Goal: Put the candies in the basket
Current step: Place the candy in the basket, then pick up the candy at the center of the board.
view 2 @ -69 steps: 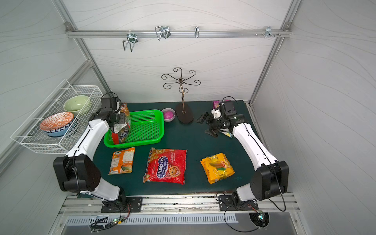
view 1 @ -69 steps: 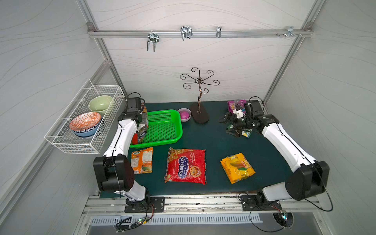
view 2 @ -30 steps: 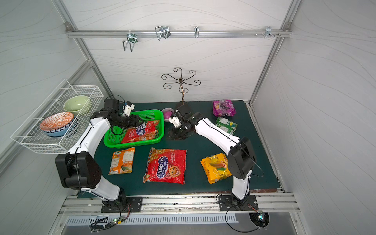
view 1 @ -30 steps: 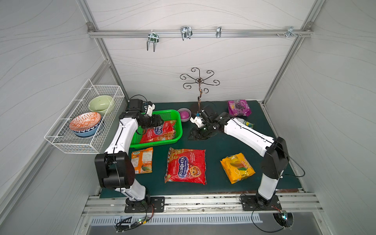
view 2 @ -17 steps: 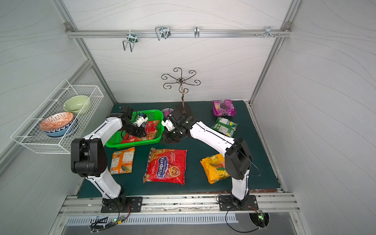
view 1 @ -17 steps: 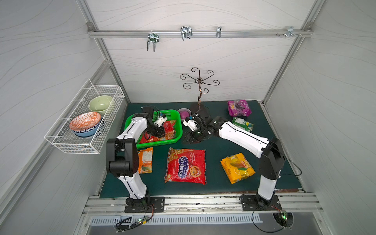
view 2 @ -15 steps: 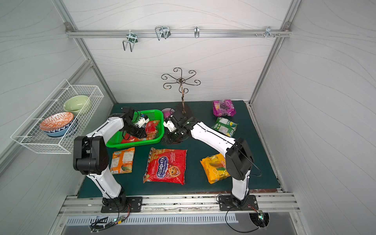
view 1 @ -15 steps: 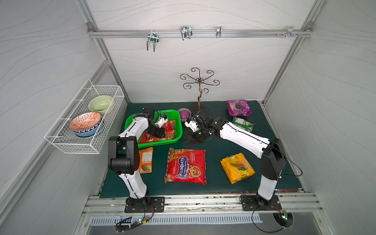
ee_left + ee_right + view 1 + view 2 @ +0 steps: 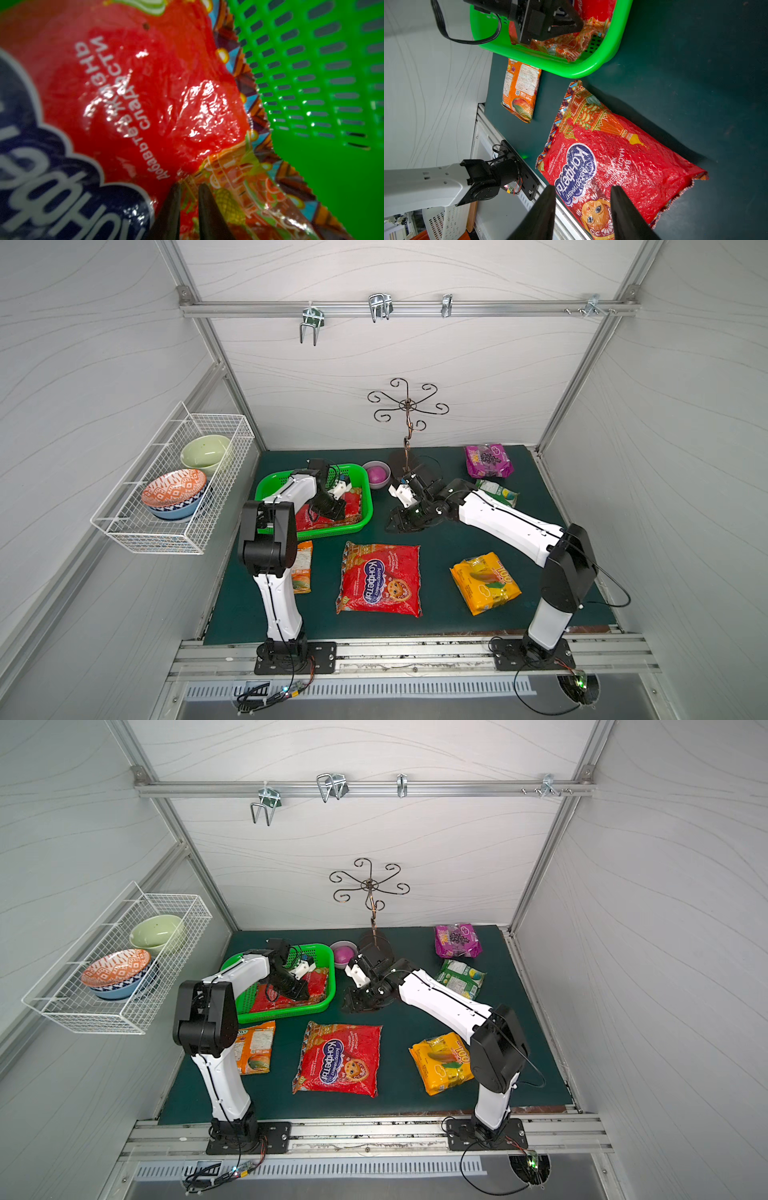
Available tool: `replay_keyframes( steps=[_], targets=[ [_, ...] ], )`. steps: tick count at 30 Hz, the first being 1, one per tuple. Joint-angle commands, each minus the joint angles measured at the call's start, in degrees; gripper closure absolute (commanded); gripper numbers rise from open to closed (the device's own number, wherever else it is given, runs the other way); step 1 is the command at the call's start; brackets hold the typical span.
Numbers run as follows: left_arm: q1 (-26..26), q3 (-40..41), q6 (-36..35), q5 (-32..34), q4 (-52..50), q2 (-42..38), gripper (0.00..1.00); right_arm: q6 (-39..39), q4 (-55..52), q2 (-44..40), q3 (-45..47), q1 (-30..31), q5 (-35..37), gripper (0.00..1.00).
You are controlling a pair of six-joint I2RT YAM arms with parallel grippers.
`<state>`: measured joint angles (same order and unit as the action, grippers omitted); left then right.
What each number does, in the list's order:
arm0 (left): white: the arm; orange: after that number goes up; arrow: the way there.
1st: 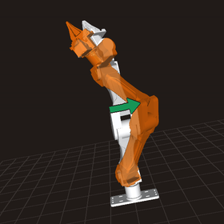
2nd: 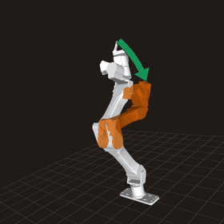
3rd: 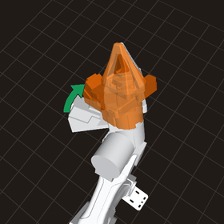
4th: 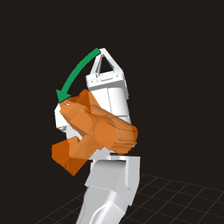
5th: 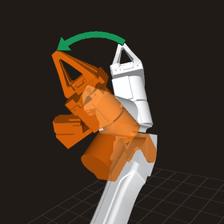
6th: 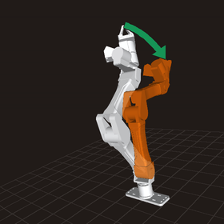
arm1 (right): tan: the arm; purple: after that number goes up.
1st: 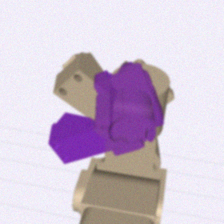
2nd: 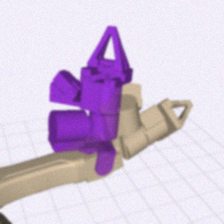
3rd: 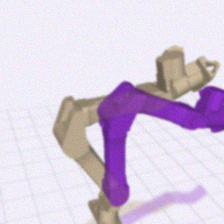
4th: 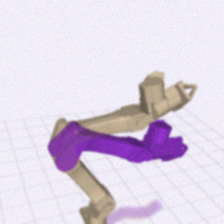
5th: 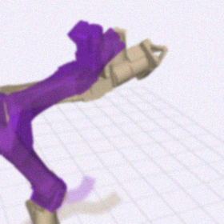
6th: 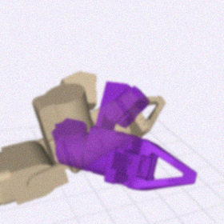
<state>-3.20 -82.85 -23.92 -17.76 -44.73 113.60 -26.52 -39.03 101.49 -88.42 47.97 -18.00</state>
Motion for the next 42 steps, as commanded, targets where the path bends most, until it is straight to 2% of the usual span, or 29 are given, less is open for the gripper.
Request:
replay_keyframes(
  steps=[1,5,7,10,13,15,17,18,19,24,27,29,34,37,41,42],
  targets=[
    [-0.49,-0.33,1.19,-3.46,-0.12,-2.20,0.78,3.99,-2.96,-1.31,1.81,-0.50,4.51,0.49],
    [-0.48,1.07,0.46,-4.40,-1.92,-7.81,0.75,8.49,-6.10,-2.48,3.49,-0.56,8.08,0.42],
    [-0.32,0.56,0.39,-4.80,-3.77,-11.02,0.73,9.30,-7.12,-4.25,5.90,-0.86,8.23,0.41],
    [-0.36,-1.09,0.31,-6.27,-7.15,-16.27,0.69,8.65,-6.57,-7.59,12.74,-2.90,0.71,0.43],
    [-0.32,-2.14,0.90,-7.70,-8.62,-20.82,0.59,4.33,-0.72,-10.73,22.69,-7.13,-9.60,0.53],
    [-0.32,-2.19,2.44,-7.51,-8.25,-23.42,0.50,1.48,3.98,-12.09,27.96,-9.59,-13.41,0.56],
    [-0.37,-2.46,4.69,-6.14,-7.75,-25.59,0.26,-0.05,7.08,-12.08,30.74,-10.17,-13.93,0.56],
    [-0.40,-3.26,6.12,-4.42,-8.38,-26.29,0.10,-0.76,8.19,-11.55,31.46,-10.13,-13.95,0.56],
    [-0.45,-4.61,7.29,-3.24,-9.56,-26.45,0.02,-1.51,9.46,-10.93,32.16,-10.09,-14.67,0.57],
    [-0.45,-13.72,9.55,-0.23,-18.34,-25.32,0.01,-5.85,16.22,-8.51,37.13,-9.09,-17.93,0.60],
    [-0.41,-12.98,9.68,0.40,-18.09,-26.34,0.01,-5.47,18.27,-5.75,37.27,-8.55,-20.82,0.61],
    [-0.48,-11.66,10.32,0.78,-16.76,-26.85,0.01,-5.62,19.10,-3.43,36.92,-8.31,-22.29,0.65],
    [-0.42,-10.59,11.53,1.20,-16.45,-27.11,0.01,-5.34,18.33,-0.58,36.63,-8.24,-21.04,0.68],
    [-0.37,-9.88,11.03,1.34,-16.35,-27.56,0.01,-4.92,17.95,0.52,36.83,-8.40,-19.89,0.77],
    [-0.42,-9.70,9.95,-2.57,-18.03,-27.73,0.01,-3.46,19.10,1.13,36.16,-8.34,-22.08,1.00],
    [-0.44,-9.70,9.90,-3.68,-18.26,-27.83,0.01,-2.84,19.05,0.35,35.81,-8.03,-21.81,1.00]
  ],
)
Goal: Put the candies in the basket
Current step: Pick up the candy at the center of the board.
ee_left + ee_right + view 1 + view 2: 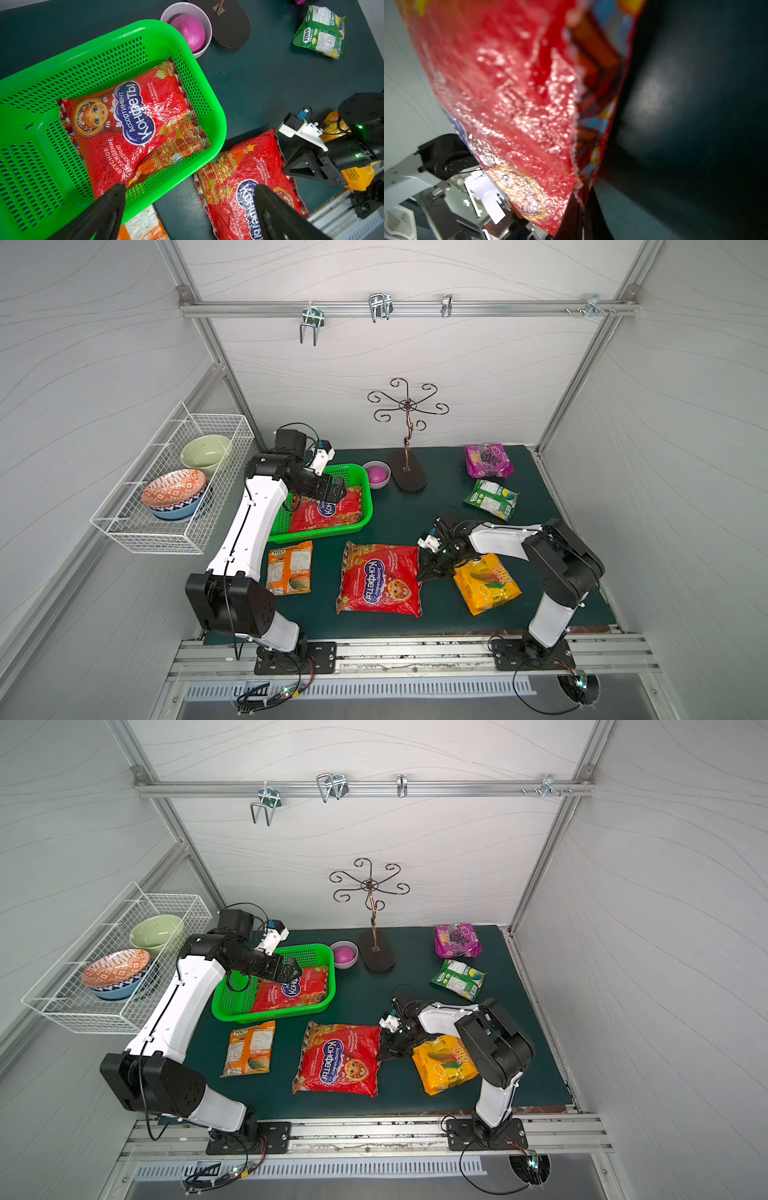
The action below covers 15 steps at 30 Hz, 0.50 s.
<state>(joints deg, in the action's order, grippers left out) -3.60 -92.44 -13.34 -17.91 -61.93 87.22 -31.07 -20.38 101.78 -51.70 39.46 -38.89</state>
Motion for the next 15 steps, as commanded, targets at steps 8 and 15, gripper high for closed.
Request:
replay_keyframes(
  steps=[8,15],
  targets=[
    [-0.02,-2.30,-2.48,-15.80,-4.60,-0.47,0.00,9.97,-9.74,-12.67,-8.33,-0.43,8.98,1.00],
    [-0.27,-0.13,-2.80,-26.37,0.82,-2.22,0.01,27.54,-20.71,-19.73,-22.82,-1.70,9.18,1.00]
  ],
)
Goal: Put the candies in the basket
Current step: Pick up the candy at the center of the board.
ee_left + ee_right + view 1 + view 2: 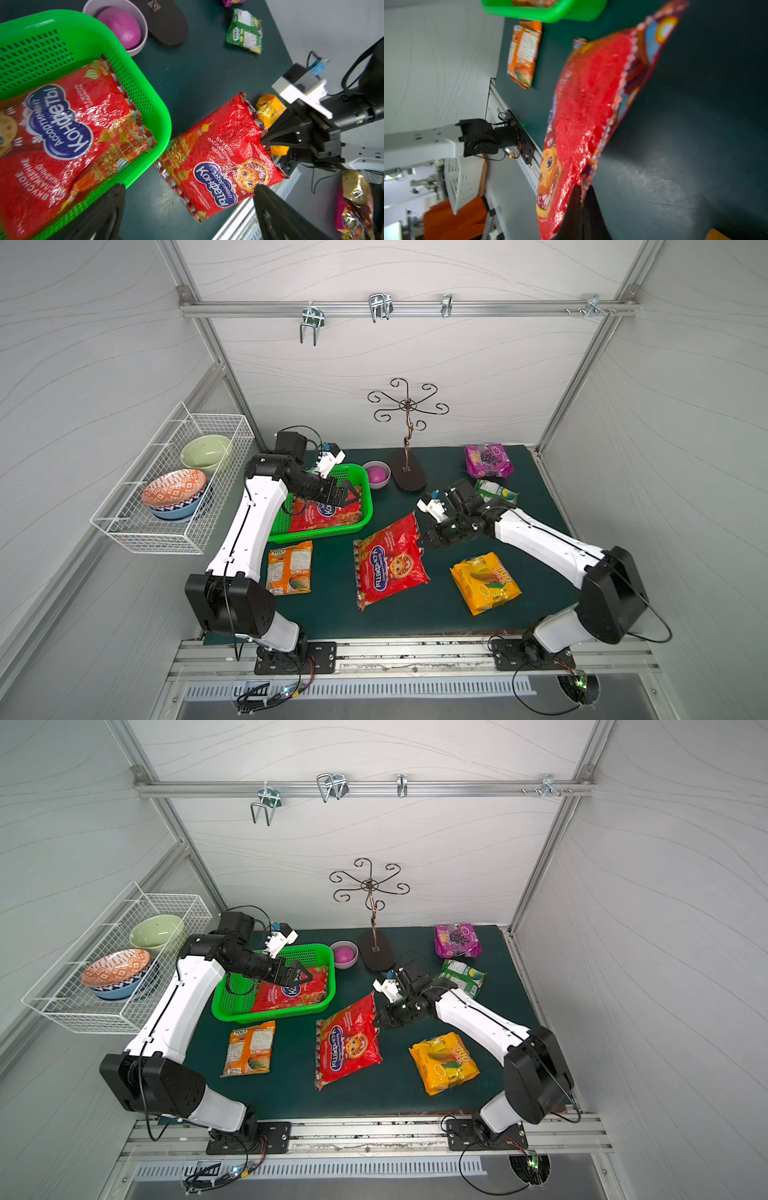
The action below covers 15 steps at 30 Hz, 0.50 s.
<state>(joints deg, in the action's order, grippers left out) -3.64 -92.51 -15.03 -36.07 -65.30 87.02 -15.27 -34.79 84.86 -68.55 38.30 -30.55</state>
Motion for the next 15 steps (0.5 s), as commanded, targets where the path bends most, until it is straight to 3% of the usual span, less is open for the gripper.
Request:
replay_keyframes(
  steps=[1,8,12,15],
  targets=[
    [-0.38,0.14,-2.36,-10.12,5.01,-1.95,0.01,14.24,-7.73,-2.99,-7.88,-0.20,1.91,1.00],
    [-5.77,-3.24,-15.74,-17.96,3.69,1.38,0.09,31.74,-16.19,-3.65,-19.16,0.02,3.71,1.00],
    [-8.61,-2.80,-24.23,-24.51,1.97,3.28,0.12,34.99,-21.92,-2.40,-24.00,-1.00,4.92,1.00],
    [-10.08,-1.30,-25.87,-25.53,3.33,4.93,0.12,37.08,-25.42,-1.99,-25.13,-1.32,4.58,1.00]
  ],
)
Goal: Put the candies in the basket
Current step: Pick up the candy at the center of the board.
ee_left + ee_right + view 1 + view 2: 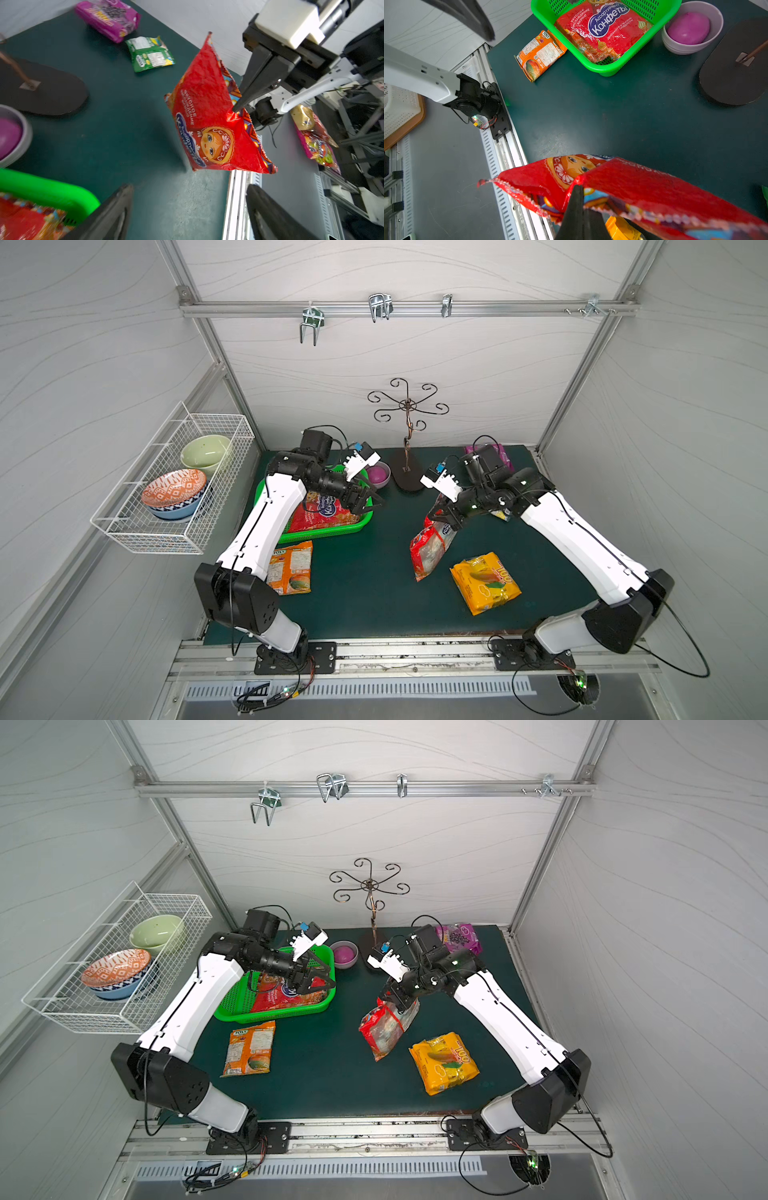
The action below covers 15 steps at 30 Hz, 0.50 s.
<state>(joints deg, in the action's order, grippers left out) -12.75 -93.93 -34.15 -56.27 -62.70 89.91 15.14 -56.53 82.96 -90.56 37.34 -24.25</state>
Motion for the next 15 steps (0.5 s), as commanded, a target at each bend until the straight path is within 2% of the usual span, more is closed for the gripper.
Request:
replay_keyframes(
  steps=[1,4,8,12,15],
  targets=[
    [-1.44,0.40,-6.43,-4.69,1.35,2.72,0.12,7.99,-4.88,-0.19,-3.20,-0.38,-1.63,1.00],
    [-2.10,0.50,-4.82,-2.82,2.80,3.85,0.13,10.88,-6.83,-0.71,-2.25,-0.51,0.79,1.00],
    [-2.10,1.34,-4.49,-0.85,3.61,3.35,0.13,10.57,-7.00,-0.57,-2.47,-0.86,2.41,1.00],
    [-2.10,3.28,-5.78,0.80,3.99,1.66,0.12,10.12,-8.49,1.47,-5.37,-0.71,0.23,1.00],
    [-2.01,4.51,-6.77,1.34,3.74,0.54,0.11,11.23,-11.45,3.60,-9.03,-0.12,1.97,1.00]
  ],
)
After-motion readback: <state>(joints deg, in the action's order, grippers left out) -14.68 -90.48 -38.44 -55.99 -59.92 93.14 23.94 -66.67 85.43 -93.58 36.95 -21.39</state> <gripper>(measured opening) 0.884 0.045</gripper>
